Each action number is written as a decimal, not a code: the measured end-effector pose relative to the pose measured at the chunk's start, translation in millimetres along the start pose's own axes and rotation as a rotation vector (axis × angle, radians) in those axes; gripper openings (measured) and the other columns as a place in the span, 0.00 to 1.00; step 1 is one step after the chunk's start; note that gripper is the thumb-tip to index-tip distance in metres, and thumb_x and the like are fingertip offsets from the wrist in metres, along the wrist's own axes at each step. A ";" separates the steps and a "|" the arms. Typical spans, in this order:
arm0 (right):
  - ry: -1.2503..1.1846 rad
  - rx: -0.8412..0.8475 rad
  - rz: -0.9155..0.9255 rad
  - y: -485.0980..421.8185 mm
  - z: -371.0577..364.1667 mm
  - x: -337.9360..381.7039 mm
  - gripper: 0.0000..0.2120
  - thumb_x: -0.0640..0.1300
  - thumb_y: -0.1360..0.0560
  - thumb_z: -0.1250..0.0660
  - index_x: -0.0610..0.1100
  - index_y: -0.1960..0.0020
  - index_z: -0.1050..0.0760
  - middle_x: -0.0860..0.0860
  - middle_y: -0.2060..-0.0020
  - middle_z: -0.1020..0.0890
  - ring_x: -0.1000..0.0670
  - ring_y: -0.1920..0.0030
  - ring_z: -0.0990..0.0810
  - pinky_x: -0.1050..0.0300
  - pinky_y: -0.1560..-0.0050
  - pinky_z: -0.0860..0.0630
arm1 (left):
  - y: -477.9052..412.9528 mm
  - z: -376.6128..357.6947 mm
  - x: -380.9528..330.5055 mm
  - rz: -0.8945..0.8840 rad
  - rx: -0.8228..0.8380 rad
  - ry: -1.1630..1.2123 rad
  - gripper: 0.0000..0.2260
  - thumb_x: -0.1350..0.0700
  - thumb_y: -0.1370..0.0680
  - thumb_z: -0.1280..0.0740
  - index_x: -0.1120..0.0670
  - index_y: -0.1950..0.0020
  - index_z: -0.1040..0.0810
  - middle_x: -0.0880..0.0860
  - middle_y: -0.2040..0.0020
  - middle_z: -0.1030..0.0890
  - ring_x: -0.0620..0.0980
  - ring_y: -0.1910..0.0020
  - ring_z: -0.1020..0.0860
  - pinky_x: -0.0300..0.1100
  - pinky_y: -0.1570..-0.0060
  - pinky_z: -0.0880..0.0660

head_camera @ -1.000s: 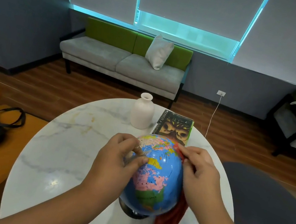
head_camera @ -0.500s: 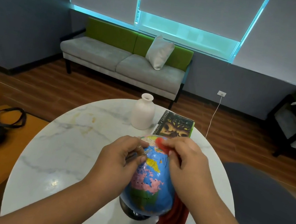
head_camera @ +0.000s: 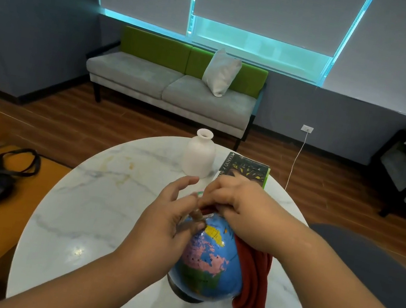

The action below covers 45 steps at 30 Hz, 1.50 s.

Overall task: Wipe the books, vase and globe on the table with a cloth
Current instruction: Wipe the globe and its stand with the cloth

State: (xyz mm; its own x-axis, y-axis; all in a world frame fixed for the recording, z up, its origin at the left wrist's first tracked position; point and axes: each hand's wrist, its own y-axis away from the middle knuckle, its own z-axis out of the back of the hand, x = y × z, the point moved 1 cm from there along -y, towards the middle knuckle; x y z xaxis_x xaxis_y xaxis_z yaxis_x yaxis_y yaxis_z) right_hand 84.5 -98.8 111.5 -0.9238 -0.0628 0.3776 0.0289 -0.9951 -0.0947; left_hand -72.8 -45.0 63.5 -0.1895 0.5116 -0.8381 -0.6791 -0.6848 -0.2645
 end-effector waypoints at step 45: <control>-0.596 -0.741 -0.487 72.7 4.5 -16.2 0.22 0.35 0.29 0.29 0.60 0.45 0.24 0.52 0.46 0.25 0.51 0.60 0.19 0.66 0.66 0.24 | -37.5 38.3 -19.4 0.231 0.054 -0.040 0.09 0.57 0.29 0.26 0.46 0.51 0.18 0.43 0.53 0.17 0.39 0.57 0.21 0.24 0.61 0.27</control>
State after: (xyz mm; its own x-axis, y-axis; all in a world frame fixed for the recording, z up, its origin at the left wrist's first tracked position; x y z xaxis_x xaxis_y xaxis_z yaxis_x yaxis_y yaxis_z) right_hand 103.3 -170.5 102.6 -0.4320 0.1023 0.8960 -0.7176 -0.6408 -0.2728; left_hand -70.8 -9.3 108.0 -0.3711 0.3658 -0.8535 -0.6512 -0.7578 -0.0416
